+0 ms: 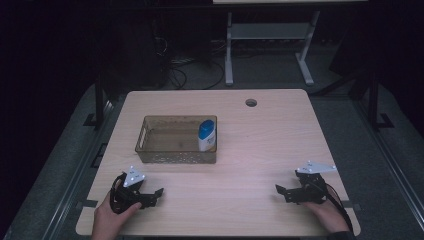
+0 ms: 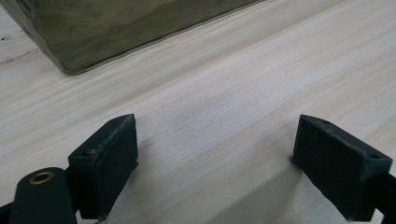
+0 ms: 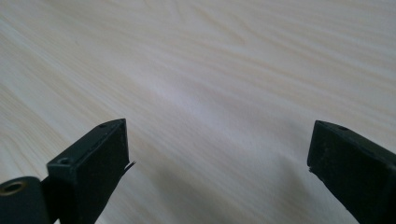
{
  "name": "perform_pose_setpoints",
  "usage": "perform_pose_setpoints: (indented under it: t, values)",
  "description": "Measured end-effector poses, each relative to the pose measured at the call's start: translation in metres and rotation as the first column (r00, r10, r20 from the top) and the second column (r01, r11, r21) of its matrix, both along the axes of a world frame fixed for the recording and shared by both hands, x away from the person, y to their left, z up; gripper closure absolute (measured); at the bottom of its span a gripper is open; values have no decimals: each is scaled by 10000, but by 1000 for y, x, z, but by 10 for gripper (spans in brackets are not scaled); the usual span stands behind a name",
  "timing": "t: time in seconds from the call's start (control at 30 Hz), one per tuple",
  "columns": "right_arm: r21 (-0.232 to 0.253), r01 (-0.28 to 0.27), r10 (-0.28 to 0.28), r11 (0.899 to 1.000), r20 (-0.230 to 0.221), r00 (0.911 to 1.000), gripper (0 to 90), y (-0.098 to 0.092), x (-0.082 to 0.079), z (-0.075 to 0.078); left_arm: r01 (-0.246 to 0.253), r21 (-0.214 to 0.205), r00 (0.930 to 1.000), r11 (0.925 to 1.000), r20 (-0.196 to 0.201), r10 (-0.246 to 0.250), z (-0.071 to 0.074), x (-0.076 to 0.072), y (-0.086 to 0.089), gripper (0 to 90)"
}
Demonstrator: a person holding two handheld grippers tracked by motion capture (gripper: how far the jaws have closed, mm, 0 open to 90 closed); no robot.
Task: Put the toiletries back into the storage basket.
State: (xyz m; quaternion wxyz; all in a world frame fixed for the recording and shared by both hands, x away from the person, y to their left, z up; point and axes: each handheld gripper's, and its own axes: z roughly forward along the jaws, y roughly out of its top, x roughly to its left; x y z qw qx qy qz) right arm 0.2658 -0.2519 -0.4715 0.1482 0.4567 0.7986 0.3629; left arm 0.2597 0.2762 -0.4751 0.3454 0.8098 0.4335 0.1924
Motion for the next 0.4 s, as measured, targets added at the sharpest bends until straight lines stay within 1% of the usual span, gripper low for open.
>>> perform_pose_setpoints:
  t: [0.03,0.1,0.13,0.17,0.2,0.23,0.4]
  values:
    - [-115,23,-24,9999,-98,9999,31,-1,-2,-3,1,-3,10000,10000,1,-1,0,0,0,129]
    - [-347,42,-44,9994,-66,10000,24,-2,-3,-5,2,3,10000,10000,2,-2,0,0,0,129]
    - [-347,42,-44,9994,-66,10000,24,-2,-3,-5,3,7,10000,10000,0,-3,0,0,0,129]
    - [-460,77,-80,9989,-69,9999,24,-2,-4,-6,2,5,10000,10000,3,-2,0,0,0,129]
    - [-691,85,-89,9976,-51,9999,19,-2,-5,-9,0,-2,10000,10000,2,0,0,0,0,129]
    - [-752,93,-90,9971,40,10000,18,-2,-5,-10,3,1,10000,10000,-2,-3,0,0,0,129]
    - [-692,165,-155,9975,150,9998,9,-2,-5,-11,0,1,10000,10000,0,0,0,0,0,129]
